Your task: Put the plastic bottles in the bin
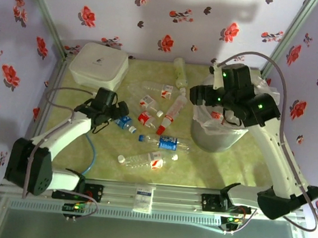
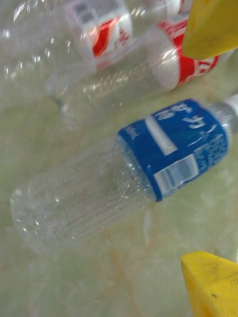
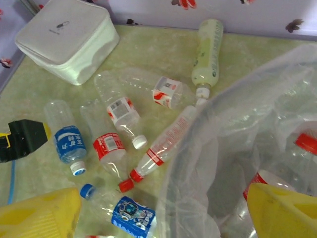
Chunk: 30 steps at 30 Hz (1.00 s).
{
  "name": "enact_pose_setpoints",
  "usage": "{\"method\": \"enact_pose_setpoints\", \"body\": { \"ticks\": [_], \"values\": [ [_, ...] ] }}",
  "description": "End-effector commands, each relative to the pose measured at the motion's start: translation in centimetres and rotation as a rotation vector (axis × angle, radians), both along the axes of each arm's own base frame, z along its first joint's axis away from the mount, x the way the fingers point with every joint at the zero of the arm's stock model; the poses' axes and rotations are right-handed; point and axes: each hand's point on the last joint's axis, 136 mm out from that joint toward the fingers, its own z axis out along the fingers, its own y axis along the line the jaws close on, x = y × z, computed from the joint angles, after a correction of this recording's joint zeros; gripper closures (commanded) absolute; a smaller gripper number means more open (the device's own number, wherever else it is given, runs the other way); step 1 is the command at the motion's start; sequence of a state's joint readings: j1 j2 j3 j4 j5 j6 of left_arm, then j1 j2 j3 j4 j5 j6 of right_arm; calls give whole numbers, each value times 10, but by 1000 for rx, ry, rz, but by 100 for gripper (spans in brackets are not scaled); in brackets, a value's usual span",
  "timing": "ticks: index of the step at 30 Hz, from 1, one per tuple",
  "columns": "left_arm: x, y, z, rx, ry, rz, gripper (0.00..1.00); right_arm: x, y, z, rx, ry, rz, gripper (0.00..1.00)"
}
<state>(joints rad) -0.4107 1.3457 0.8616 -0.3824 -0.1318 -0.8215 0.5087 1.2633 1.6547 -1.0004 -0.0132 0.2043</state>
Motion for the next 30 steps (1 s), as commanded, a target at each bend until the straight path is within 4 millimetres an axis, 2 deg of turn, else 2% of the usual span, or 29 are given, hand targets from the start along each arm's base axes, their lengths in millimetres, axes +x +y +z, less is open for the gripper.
{"method": "enact_pose_setpoints", "body": {
  "ticks": [1,5,9,11,14,20,25,27,29,30],
  "values": [
    [18,1,-15,-69,-33,125,0,-13,-18,7,-26,-43,-43,13],
    [23,-3,-41,-110,-14,176,7,-20,-26,2,-31,-39,-68,13],
    [28,-6,-65,-124,13,200,21,-23,-31,-2,-27,-38,-91,13],
    [30,-9,-67,-128,20,194,26,-24,-33,-3,-24,-40,-100,13],
    [34,-12,-58,-116,6,165,33,-25,-34,-2,-16,-43,-108,13],
    [34,-10,-10,-86,-81,90,49,-21,-27,0,18,-31,-102,13],
    [25,-10,42,-78,-180,6,57,-13,1,3,133,0,-39,15],
    [20,-22,68,-102,-245,-88,57,-9,16,8,203,10,-9,15],
    [15,-47,103,-162,-347,-228,59,-3,35,17,298,13,33,15],
    [9,-67,126,-205,-416,-331,59,0,47,20,346,24,59,15]
  ]
}}
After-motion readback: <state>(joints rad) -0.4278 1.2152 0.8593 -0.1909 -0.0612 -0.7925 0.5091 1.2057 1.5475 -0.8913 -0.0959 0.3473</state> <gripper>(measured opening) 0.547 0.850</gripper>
